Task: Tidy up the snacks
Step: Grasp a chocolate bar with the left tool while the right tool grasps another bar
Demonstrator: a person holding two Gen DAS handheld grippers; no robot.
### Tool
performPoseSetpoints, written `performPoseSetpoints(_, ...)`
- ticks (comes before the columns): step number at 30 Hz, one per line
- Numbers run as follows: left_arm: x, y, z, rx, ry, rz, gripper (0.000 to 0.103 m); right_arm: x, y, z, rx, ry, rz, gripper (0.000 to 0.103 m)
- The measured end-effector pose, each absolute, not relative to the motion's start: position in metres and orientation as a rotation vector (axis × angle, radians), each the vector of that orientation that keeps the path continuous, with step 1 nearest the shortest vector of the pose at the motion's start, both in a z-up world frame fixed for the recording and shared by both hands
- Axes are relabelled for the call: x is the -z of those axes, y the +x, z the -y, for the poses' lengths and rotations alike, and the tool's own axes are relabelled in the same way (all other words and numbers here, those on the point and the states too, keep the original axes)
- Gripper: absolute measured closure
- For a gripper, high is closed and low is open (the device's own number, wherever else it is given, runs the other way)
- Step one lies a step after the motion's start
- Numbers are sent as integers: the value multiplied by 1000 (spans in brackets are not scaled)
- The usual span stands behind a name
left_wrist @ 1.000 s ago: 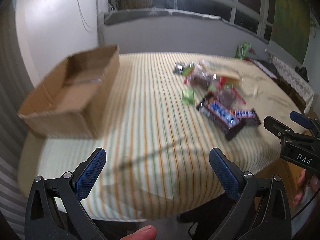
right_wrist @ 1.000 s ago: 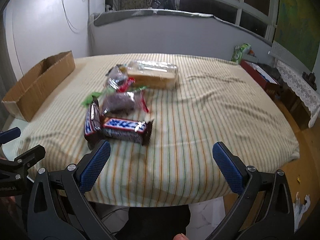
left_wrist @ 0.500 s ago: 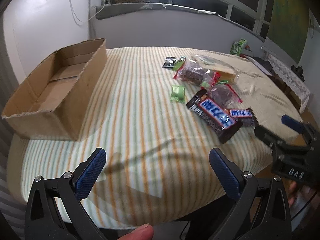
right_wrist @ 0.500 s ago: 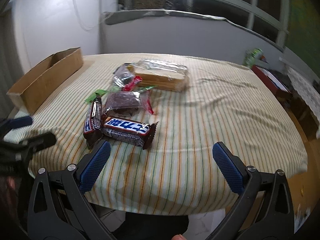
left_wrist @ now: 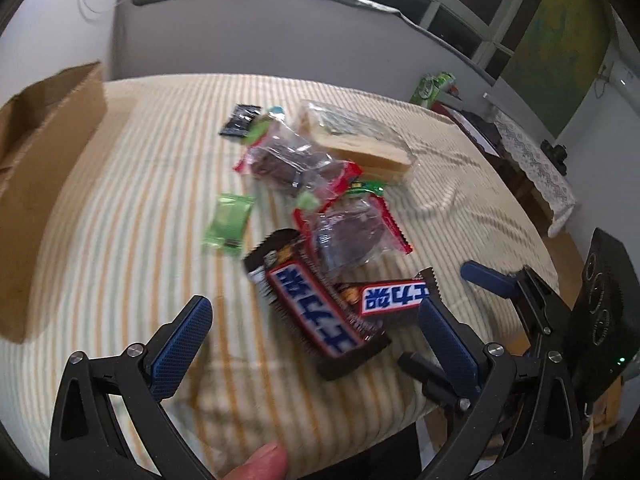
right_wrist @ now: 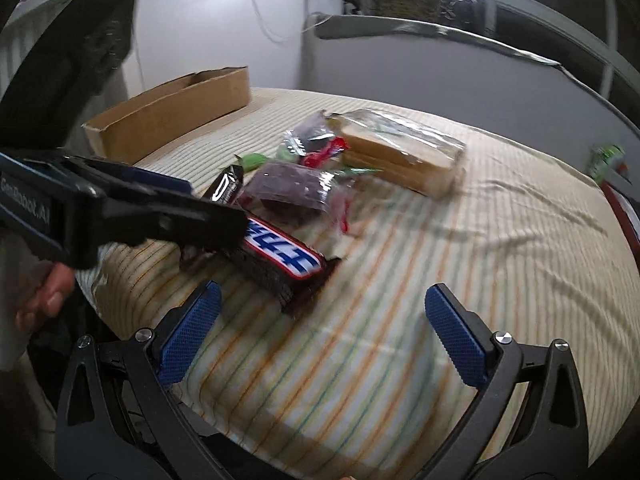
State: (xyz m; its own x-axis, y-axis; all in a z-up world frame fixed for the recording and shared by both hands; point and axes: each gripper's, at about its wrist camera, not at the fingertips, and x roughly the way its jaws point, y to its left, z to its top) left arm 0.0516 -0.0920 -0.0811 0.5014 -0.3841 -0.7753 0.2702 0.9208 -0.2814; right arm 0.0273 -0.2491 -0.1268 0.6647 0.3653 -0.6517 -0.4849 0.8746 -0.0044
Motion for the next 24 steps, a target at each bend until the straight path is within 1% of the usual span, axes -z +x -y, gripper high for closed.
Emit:
performPoseSetpoints(2, 88, 59, 95, 404, -144, -998, 1, 130, 34, 244, -501, -207, -711, 0)
performPoseSetpoints(6, 86, 57, 96, 425, -172, -981, 1, 129, 45, 238, -534, -239, -713, 0)
performPoseSetpoints(8, 84, 55, 91, 448, -192, -977, 1, 127, 50, 231, -568, -251, -710, 11)
performPoseSetpoints(9, 84, 56, 90, 461, -197, -976, 1, 127, 51, 227, -582, -259, -705, 13)
performPoseSetpoints(11, 84, 56, 88, 482, -178, -983, 3, 126, 53, 219, -602, -279, -691, 23)
performPoseSetpoints(12, 83, 56, 86, 480, -165, -984, 6, 126, 53, 216, -614, -283, -686, 26)
performPoseSetpoints(13, 81, 54, 85, 472, -145, -982, 12, 125, 52, 214, -618, -288, -681, 32)
performPoseSetpoints(14, 81, 54, 84, 464, -129, -979, 21, 125, 50, 212, -625, -287, -679, 41)
performPoseSetpoints(15, 80, 54, 82, 457, -122, -974, 27, 124, 48, 212, -626, -285, -672, 46)
performPoseSetpoints(17, 79, 54, 77, 458, -120, -965, 45, 124, 39, 213, -620, -280, -667, 55)
performPoseSetpoints(18, 79, 55, 73, 462, -127, -963, 51, 124, 36, 212, -615, -276, -664, 58)
performPoseSetpoints(20, 79, 56, 69, 464, -137, -975, 82, 123, 27, 212, -599, -272, -658, 67)
performPoseSetpoints(21, 80, 56, 67, 463, -133, -979, 82, 123, 24, 213, -587, -268, -655, 68)
performPoseSetpoints(22, 79, 54, 64, 470, -140, -975, 82, 123, 23, 214, -580, -259, -655, 72)
performPoseSetpoints(24, 79, 50, 61, 465, -142, -961, 82, 123, 21, 217, -551, -239, -654, 74)
